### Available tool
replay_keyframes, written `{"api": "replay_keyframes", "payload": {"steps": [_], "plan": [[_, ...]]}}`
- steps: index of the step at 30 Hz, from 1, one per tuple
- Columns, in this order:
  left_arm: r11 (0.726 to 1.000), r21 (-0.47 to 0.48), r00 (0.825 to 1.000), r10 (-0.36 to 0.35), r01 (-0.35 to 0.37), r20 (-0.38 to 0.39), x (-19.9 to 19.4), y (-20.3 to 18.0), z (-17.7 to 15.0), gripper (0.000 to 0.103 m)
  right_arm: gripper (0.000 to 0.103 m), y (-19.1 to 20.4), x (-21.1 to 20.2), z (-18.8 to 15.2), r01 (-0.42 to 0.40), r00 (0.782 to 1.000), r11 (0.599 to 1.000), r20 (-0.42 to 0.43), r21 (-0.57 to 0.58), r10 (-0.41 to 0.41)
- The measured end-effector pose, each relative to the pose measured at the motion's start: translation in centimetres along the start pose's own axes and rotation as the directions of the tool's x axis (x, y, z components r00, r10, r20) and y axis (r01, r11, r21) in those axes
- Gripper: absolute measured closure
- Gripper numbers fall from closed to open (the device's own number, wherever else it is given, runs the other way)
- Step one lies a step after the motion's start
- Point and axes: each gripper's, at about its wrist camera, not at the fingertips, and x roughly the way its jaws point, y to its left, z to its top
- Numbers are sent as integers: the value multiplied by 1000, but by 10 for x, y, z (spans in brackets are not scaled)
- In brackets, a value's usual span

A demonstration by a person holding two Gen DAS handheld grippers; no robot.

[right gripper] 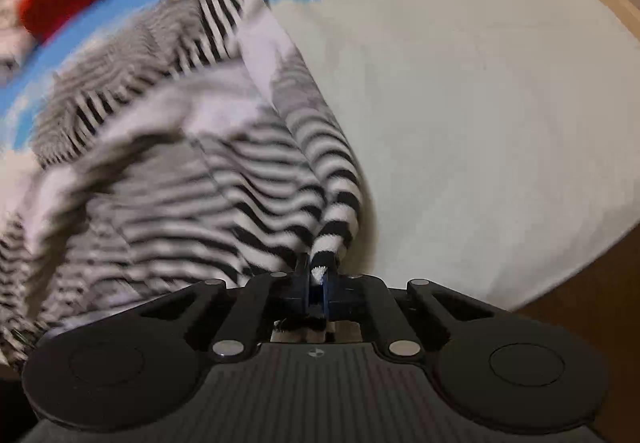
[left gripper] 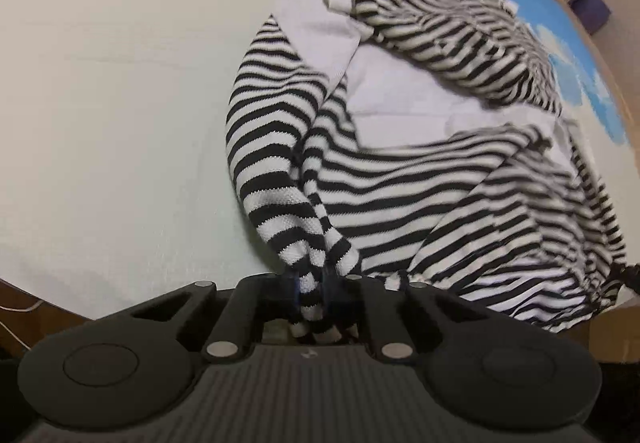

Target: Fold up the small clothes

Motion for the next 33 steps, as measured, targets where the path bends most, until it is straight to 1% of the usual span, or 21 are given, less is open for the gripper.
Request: {"api": "replay_keyframes", "payload": {"steps": [1, 3, 4, 5, 6, 7, 8, 11, 16, 18, 19, 20, 22, 24, 26, 27, 28, 29, 31, 33], "plan": [[1000, -17, 1000, -6, 6, 1, -1, 1, 1, 91, 98, -2, -2, 1, -6, 1000, 1000, 12, 12, 6], [999, -47, 1000, -4, 4, -9, 0, 4, 2, 88, 97, -6, -1, 2, 23, 1000, 999, 1, 30, -23], [998, -56, 1000, 0, -1, -19, 2, 5, 2, 79, 94, -7, 1, 1, 39, 999, 999, -11, 35, -39], [998, -57, 1000, 6, -7, -29, 3, 6, 1, 69, 88, -7, 4, 1, 57, 998, 998, -21, 38, -56], [999, -50, 999, 17, -19, -40, 5, 5, 0, 68, 81, -6, 6, 0, 64, 998, 997, -31, 34, -63], [999, -35, 998, 33, -35, -52, 7, 4, -1, 68, 67, -5, 8, -1, 72, 996, 997, -46, 22, -71], [999, -22, 997, 44, -45, -58, 9, 3, -3, 68, 62, -4, 10, -2, 81, 995, 997, -55, 4, -80], [999, -7, 997, 50, -51, -56, 9, 2, -4, 68, 61, -2, 16, -6, 111, 991, 993, -75, -36, -114], [997, 31, 997, 68, -66, -46, 10, -3, -8, 69, 62, 1, 17, -7, 107, 991, 992, -78, -60, -112], [997, 46, 997, 68, -66, -41, 10, -5, -9, 79, 71, 3, 17, -8, 98, 992, 992, -76, -75, -103], [996, 57, 997, 66, -64, -38, 9, -7, -9, 89, 81, 5, 16, -8, 83, 993, 993, -76, -84, -90], [995, 71, 997, 66, -64, -32, 8, -9, -9, 93, 91, 6, 16, -8, 71, 994, 993, -72, -95, -78], [993, 99, 998, 69, -68, -12, 4, -14, -10, 94, 97, 11, 11, -8, 74, 996, 990, -38, -116, -79], [993, 99, 998, 69, -69, -1, 3, -15, -10, 94, 97, 13, 6, -7, 88, 996, 988, 3, -125, -88], [995, 75, 998, 64, -63, -8, 3, -12, -10, 89, 96, 11, 6, -5, 96, 995, 988, 8, -124, -96], [996, 63, 998, 65, -64, -17, 4, -11, -9, 83, 94, 10, 7, -4, 106, 994, 987, -1, -117, -107], [996, 58, 997, 66, -65, -28, 5, -9, -9, 75, 86, 9, 10, -4, 112, 993, 987, -13, -112, -115], [996, 60, 997, 73, -71, -33, 6, -9, -10, 74, 76, 9, 13, -6, 119, 992, 986, -34, -116, -124], [993, 80, 996, 87, -84, -33, 7, -11, -10, 74, 75, 12, 17, -10, 136, 989, 979, -44, -149, -144], [992, 94, 996, 87, -83, -34, 7, -13, -11, 80, 75, 16, 17, -12, 146, 988, 974, -31, -175, -154]]}}
